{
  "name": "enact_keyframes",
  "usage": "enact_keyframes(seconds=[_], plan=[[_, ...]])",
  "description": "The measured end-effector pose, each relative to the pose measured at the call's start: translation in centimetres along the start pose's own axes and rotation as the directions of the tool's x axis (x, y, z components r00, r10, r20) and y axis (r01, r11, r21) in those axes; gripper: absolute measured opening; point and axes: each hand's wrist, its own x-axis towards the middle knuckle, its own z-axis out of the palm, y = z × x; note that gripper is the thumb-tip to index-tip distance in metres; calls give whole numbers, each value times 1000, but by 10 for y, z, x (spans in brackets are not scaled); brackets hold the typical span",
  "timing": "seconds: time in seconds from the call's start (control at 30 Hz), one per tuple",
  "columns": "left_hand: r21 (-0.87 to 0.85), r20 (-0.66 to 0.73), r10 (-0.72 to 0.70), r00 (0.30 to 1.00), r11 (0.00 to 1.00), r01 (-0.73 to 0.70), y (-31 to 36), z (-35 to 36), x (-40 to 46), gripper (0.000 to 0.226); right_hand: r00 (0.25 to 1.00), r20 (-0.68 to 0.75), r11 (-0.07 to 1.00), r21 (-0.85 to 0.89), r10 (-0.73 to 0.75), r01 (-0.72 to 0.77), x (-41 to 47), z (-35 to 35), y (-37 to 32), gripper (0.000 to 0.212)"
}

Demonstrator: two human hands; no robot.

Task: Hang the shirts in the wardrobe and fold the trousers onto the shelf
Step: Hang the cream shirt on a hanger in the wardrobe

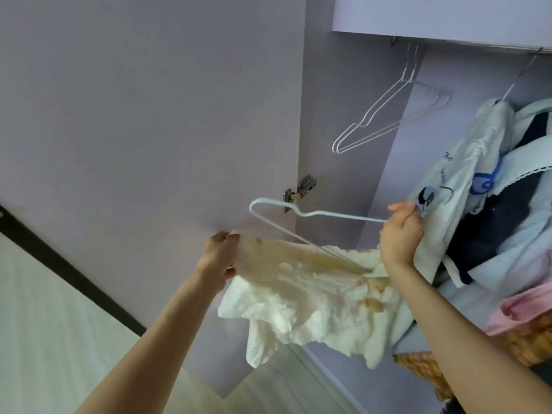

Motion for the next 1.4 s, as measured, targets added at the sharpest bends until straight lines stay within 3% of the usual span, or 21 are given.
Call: enact_keyframes(seconds=[0.07,0.13,0.2,0.3,0.4,0.5,0.57,0.63,0.77,0.9,0.93,1.13,1.17,1.2,1.23,1.3,1.33,1.4], plan=[[198,22,157,987,967,-158,6,-2,-1,22,952,35,927,221,303,-303,1,3,2,37],[324,109,289,951,895,-308,19,-2,-6,25,840,186,742,400,509,-538,-8,9,1,33],[388,226,360,905,819,-423,34,2,-14,31,735,356,566,474,577,-674,-24,21,-4,30],[433,352,382,854,743,-511,52,2,-25,28,682,501,517,446,532,-731,-52,47,-16,30],[330,483,352,802,775,-539,68,-8,-37,25,741,547,644,414,389,-643,-77,67,-26,35],[233,569,358,740,793,-563,84,-26,-49,40,747,619,801,306,243,-515,-99,78,-32,34],[241,577,374,726,771,-590,91,-36,-54,41,729,662,864,251,177,-438,-108,79,-34,36],[310,526,396,753,735,-604,95,-48,-54,36,761,640,907,254,103,-337,-109,78,-35,38],[580,387,449,805,560,-591,91,-82,-48,23,916,402,953,279,-3,-119,-83,70,-41,39],[829,360,486,797,226,-512,59,-93,-36,22,962,259,969,246,-80,14,-48,61,-46,43],[863,330,497,802,184,-470,51,-90,-33,23,963,241,974,214,-121,69,-41,58,-47,45],[965,108,451,886,167,-202,19,-60,-24,16,924,254,958,60,-286,280,-16,35,-45,50],[967,74,420,905,192,-168,16,-56,-23,14,923,252,956,38,-291,292,-14,32,-44,48],[944,47,389,920,283,-167,12,-52,-21,14,924,246,954,17,-293,298,-12,29,-42,47],[872,16,352,936,454,-186,8,-48,-18,14,926,236,953,-4,-294,304,-11,27,-41,47],[502,-63,212,975,851,-152,1,-41,-13,16,933,213,952,-41,-288,304,-11,24,-38,48],[272,-84,113,990,958,-86,0,-36,-11,17,937,195,951,-55,-289,304,-10,22,-35,48],[-128,-34,-71,997,990,66,-4,-29,-11,19,941,156,947,-71,-299,313,-9,21,-31,47]])
